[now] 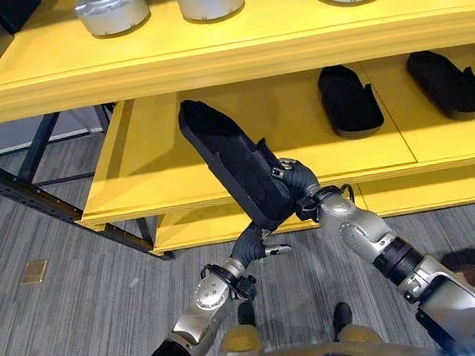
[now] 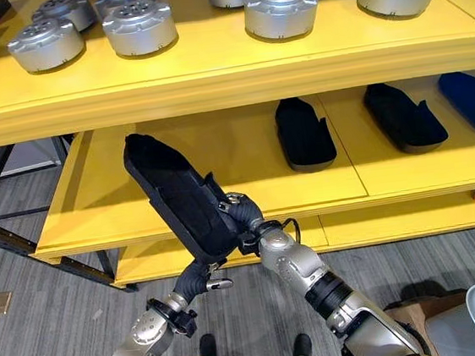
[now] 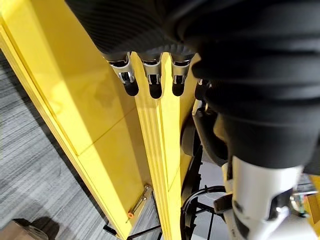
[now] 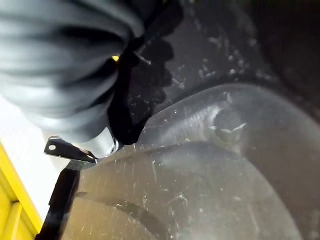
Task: Move parts from the plastic box to the shelf.
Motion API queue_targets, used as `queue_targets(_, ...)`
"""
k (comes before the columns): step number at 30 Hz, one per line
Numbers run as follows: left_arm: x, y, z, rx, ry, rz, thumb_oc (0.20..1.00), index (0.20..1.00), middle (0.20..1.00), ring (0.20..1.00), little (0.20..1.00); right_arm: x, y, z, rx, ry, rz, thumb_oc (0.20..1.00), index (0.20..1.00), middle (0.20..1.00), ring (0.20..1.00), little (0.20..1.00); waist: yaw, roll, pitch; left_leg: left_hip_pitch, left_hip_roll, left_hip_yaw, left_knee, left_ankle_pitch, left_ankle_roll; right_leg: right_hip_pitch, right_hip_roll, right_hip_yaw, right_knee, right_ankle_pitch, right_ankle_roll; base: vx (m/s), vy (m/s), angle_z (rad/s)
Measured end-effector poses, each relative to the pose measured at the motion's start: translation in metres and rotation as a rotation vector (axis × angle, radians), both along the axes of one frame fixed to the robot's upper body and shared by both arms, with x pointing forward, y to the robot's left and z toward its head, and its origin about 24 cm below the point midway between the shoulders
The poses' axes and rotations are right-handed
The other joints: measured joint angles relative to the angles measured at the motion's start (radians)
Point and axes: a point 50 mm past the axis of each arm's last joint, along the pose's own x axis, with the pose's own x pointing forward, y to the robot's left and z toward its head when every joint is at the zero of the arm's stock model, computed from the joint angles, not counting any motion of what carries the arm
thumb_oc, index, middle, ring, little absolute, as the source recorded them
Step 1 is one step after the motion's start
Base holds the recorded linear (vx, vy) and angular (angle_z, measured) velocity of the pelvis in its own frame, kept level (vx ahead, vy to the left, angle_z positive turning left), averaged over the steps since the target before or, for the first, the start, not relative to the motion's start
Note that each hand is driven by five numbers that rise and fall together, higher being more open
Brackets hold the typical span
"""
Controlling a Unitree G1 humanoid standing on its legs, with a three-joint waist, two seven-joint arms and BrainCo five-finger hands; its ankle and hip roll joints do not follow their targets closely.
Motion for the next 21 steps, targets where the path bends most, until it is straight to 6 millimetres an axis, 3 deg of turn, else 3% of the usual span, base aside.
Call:
queue_targets(5,0.005,-0.007,0.005,-0.010,-0.019,-0.033,1.000,1.000,1.000,1.000,1.000,0.018,0.000,0.017,-0.031,-0.043,-0.050,0.200,0.200,0.200,0.200,0.200,0.017,0.001,0.006,-0.077,-0.011,-0.008,0.040,-0.001,0.003,-0.074,-0.019,-0.004,0.047,-0.003,0.000,-0.09,0.043,0.06)
queue_targets(8,0.012,-0.013,0.013,-0.022,-0.046,-0.059,1.000,1.000,1.000,1.000,1.000,0.032,-0.004,0.031,-0.038,-0.068,-0.099,0.200,0.200,0.200,0.200,0.200,0.027,0.007,0.051,-0.115,-0.018,-0.025,0.071,-0.001,0.006,-0.103,-0.028,-0.008,0.075,-0.007,0.002,-0.13,0.043,0.10)
queue_targets(11,0.027,-0.024,0.041,-0.068,-0.147,-0.107,1.000,1.000,1.000,1.000,1.000,0.058,-0.017,0.062,-0.059,-0.132,-0.181,0.200,0.200,0.200,0.200,0.200,0.042,0.033,0.173,-0.194,-0.027,-0.034,0.115,0.008,0.015,-0.177,-0.045,-0.011,0.124,-0.004,0.000,-0.15,0.059,0.13)
queue_targets(13,0.032,-0.032,0.064,-0.126,-0.218,-0.141,1.000,1.000,1.000,1.000,1.000,0.070,-0.037,0.075,-0.082,-0.152,-0.250,0.200,0.200,0.200,0.200,0.200,0.056,0.059,0.238,-0.227,-0.038,-0.042,0.124,0.013,0.019,-0.210,-0.057,-0.014,0.142,-0.003,-0.001,-0.11,0.074,0.08)
queue_targets(14,0.032,-0.031,0.074,-0.153,-0.241,-0.152,1.000,1.000,1.000,1.000,1.000,0.070,-0.034,0.083,-0.066,-0.179,-0.232,0.200,0.200,0.200,0.200,0.200,0.044,0.057,0.272,-0.227,-0.041,-0.043,0.139,0.014,0.015,-0.213,-0.060,-0.011,0.154,-0.006,0.000,-0.08,0.074,0.03)
queue_targets(17,0.035,-0.034,0.094,-0.241,-0.251,-0.227,1.000,1.000,1.000,1.000,1.000,0.076,-0.033,0.097,-0.072,-0.215,-0.223,0.200,0.200,0.200,0.200,0.200,0.028,0.078,0.284,-0.274,-0.044,-0.051,0.172,0.004,0.020,-0.268,-0.071,-0.010,0.215,-0.023,-0.006,-0.07,0.066,0.03)
queue_targets(21,0.030,-0.043,0.100,-0.293,-0.226,-0.308,1.000,1.000,1.000,1.000,1.000,0.085,-0.036,0.107,-0.085,-0.225,-0.250,0.200,0.200,0.200,0.200,0.200,0.033,0.089,0.292,-0.296,-0.044,-0.057,0.189,0.000,0.014,-0.308,-0.079,-0.004,0.269,-0.041,-0.006,-0.02,0.015,0.02)
